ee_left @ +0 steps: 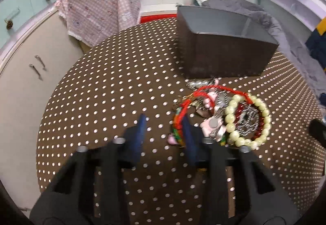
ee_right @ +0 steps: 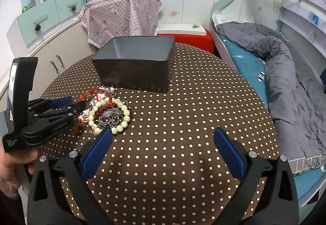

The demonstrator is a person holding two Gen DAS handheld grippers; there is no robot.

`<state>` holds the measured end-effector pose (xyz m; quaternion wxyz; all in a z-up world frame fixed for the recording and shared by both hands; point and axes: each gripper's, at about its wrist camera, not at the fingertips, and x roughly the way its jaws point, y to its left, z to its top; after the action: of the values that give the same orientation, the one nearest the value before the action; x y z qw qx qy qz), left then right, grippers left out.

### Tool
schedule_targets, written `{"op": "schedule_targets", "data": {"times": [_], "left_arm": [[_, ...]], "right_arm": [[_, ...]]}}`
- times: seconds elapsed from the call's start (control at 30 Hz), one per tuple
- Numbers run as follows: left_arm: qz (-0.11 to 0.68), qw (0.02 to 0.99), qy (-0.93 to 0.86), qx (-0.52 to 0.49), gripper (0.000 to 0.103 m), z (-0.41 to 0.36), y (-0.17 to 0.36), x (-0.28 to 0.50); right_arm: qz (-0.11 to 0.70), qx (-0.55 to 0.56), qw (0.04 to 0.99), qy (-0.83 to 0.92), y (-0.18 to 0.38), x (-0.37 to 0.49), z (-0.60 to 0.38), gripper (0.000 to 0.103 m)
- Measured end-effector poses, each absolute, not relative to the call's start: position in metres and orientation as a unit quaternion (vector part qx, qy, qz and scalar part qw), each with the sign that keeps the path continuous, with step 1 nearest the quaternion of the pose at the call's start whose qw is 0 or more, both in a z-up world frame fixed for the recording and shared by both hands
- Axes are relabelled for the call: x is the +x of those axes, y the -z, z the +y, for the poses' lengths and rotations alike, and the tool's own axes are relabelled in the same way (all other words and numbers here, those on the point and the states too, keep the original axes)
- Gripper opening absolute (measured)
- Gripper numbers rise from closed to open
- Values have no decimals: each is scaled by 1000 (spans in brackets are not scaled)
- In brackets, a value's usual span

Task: Organize jewelry
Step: 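Reach into the jewelry pile and grasp the red string bracelet with the left gripper, then grasp the cream pearl bracelet with the right gripper while the left gripper lifts the red bracelet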

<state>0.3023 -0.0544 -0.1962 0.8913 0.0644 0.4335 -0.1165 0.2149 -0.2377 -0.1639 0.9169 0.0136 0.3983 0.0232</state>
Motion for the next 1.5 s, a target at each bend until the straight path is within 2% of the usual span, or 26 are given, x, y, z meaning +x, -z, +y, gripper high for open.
{"op": "schedule_targets", "data": {"times": [0.03,0.13,0.27,0.4,0.47,0.67,0.7,0.73,0.77,0.9,0.97,1.03,1.17,1.2,1.23,1.27,1.5], "left_arm": [[427,893,125,68,12,-55,192,301],[406,901,140,53,7,-51,177,293],[382,911,150,40,7,-40,156,283],[363,920,142,35,7,-29,143,268],[358,922,142,34,7,-29,142,265],[374,917,132,42,11,-29,154,271],[377,916,131,39,34,-30,157,272],[378,916,128,32,77,-28,160,273],[372,920,120,26,89,-26,161,273],[381,918,107,24,90,-28,171,281],[396,912,105,28,86,-28,182,288],[416,902,109,28,69,-29,193,294],[428,894,126,29,48,-33,199,302],[429,892,137,33,28,-37,198,303],[430,889,152,39,14,-41,197,306],[430,888,159,41,9,-43,197,306],[406,892,197,22,5,-41,177,300]], "right_arm": [[398,16,917,-27,164,217,-238,95],[400,22,915,-44,164,221,-238,95],[404,30,912,-66,166,228,-235,93],[413,34,906,-80,170,235,-232,74],[420,32,903,-87,174,239,-230,69],[427,29,899,-95,180,245,-227,69],[427,30,899,-96,180,245,-227,69],[428,30,898,-96,181,245,-227,69],[428,30,898,-95,181,245,-227,69],[429,31,898,-92,183,246,-230,69],[430,31,898,-92,183,246,-230,69],[430,30,898,-92,183,247,-230,69],[432,28,897,-92,184,250,-229,70],[433,28,896,-93,185,251,-229,70],[435,28,895,-94,186,252,-228,70],[436,27,895,-97,186,253,-227,70],[439,25,892,-104,187,253,-224,70]]}}
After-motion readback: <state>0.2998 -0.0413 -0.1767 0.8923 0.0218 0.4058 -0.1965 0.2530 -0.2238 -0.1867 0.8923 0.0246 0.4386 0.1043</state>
